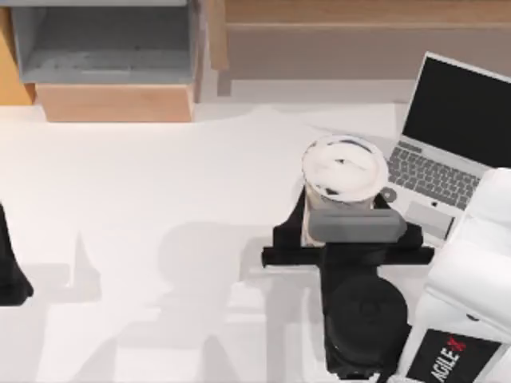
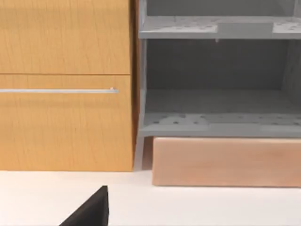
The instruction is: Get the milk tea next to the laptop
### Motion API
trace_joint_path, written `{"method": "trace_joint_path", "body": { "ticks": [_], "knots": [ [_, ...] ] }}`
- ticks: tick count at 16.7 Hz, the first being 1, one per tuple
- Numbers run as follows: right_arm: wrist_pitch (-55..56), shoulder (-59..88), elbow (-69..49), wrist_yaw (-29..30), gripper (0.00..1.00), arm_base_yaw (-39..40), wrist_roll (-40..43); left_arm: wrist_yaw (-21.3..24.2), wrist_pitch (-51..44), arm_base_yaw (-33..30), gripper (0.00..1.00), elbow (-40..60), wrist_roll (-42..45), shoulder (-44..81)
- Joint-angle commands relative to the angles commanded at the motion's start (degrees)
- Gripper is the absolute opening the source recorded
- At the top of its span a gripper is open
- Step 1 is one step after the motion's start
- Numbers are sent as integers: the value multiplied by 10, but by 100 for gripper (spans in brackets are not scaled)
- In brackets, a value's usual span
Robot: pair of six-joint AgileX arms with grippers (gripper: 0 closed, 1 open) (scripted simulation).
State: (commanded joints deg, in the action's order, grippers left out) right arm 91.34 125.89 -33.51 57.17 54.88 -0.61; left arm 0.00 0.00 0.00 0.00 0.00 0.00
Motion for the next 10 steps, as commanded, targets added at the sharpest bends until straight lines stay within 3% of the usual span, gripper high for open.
{"method": "trace_joint_path", "body": {
  "ticks": [10],
  "knots": [
    [-2,-51,-4,-7,0,-19,-1,0,0,0,100,0,0,0]
  ]
}}
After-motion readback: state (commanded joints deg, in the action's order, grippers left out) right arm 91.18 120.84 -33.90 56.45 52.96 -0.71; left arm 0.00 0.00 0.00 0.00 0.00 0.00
